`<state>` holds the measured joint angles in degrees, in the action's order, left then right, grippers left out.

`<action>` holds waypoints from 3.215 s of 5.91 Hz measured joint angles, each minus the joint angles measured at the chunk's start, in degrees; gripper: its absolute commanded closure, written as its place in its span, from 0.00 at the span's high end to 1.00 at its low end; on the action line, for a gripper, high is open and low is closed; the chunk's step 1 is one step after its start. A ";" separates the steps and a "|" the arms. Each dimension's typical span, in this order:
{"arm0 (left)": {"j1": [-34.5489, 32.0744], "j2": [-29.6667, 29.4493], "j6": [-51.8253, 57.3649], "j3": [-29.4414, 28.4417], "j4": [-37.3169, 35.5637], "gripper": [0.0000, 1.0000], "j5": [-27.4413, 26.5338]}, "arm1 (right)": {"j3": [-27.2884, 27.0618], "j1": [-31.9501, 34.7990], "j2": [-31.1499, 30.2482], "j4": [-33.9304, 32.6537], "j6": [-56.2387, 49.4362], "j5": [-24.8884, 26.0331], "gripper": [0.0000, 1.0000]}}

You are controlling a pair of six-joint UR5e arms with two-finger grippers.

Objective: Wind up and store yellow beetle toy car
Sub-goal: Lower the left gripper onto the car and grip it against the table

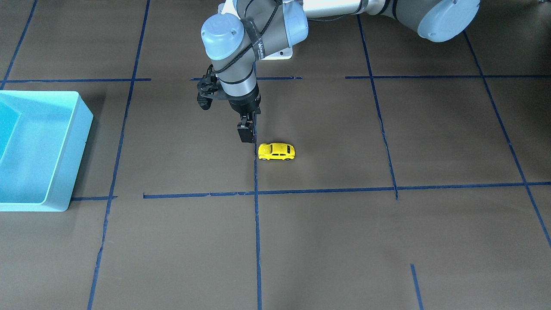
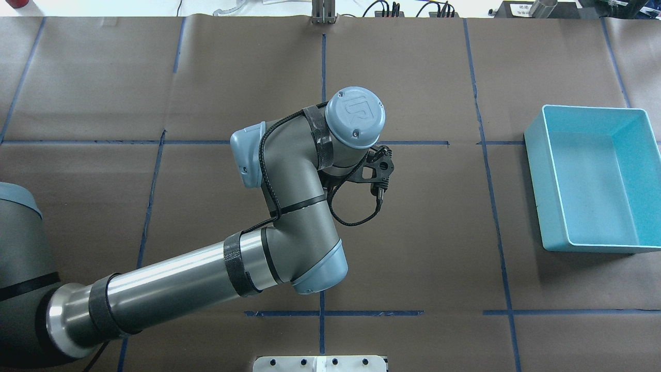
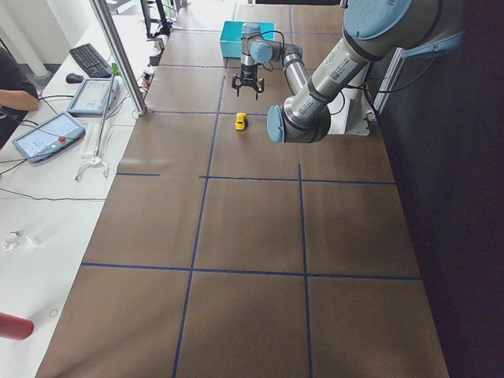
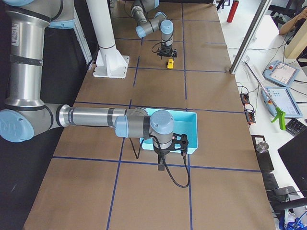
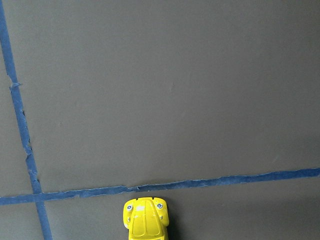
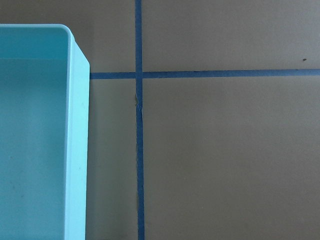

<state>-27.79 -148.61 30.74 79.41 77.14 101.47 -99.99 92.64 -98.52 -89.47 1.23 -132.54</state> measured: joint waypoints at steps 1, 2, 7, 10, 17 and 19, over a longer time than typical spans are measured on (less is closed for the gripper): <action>-0.36 0.73 -0.01 -1.77 2.87 1.00 0.03 | 0.00 0.00 0.00 0.00 0.00 0.00 1.00; -0.91 0.95 -0.21 -3.90 5.73 1.00 0.24 | 0.03 0.00 0.00 0.00 0.00 0.00 1.00; -1.21 1.23 -3.40 -10.69 12.31 0.65 3.93 | -0.03 0.00 0.00 0.00 0.00 0.00 1.00; -1.24 1.38 -3.16 -10.74 12.53 0.08 4.33 | -0.03 -0.02 0.00 0.00 0.00 0.00 1.00; -4.52 1.28 -12.46 -10.47 27.62 0.00 15.39 | -0.03 0.00 0.00 0.00 0.00 0.00 1.00; -4.41 1.98 -12.48 -12.49 32.49 0.00 15.57 | -0.03 0.00 0.00 0.04 0.00 0.00 1.00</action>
<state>-32.20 -146.63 18.25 66.92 109.63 117.04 -100.02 92.64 -98.52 -89.43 1.23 -132.54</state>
